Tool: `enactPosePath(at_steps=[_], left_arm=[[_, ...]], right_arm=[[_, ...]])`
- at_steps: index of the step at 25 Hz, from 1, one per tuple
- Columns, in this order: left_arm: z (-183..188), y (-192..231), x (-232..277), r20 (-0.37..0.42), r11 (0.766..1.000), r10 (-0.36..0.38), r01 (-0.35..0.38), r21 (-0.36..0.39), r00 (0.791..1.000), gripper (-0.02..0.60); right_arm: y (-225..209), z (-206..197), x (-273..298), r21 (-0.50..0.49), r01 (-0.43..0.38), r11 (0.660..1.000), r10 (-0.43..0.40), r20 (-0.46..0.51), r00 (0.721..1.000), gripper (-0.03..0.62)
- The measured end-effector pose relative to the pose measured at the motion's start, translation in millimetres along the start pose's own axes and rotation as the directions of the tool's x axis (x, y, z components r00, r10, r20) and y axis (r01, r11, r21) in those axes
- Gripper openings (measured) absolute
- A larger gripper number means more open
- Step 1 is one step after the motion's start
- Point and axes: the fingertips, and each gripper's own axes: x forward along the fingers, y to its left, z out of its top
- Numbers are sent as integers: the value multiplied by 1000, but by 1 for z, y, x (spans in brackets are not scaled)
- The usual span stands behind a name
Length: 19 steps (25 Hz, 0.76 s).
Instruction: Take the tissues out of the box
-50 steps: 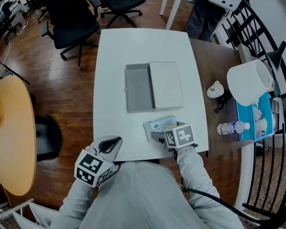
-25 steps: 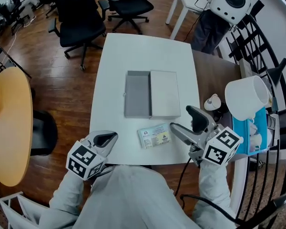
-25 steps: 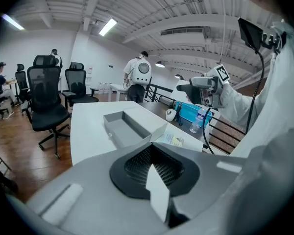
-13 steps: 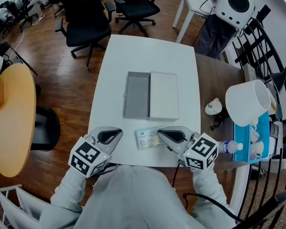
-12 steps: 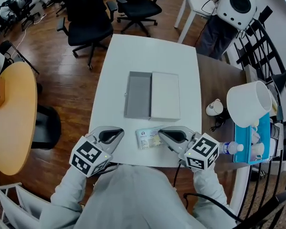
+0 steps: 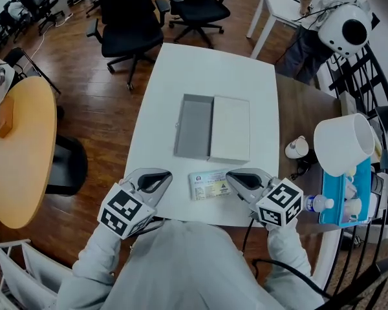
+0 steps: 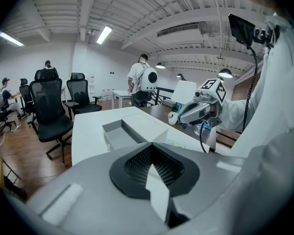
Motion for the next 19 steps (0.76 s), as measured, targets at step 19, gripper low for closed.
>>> enactPosePath(at_steps=[19], left_arm=[[-7,10,-8,15,999,-44,44,-21,999,15]], right_arm=[[-8,1,-1,73,70,995,-71,1,998,2]])
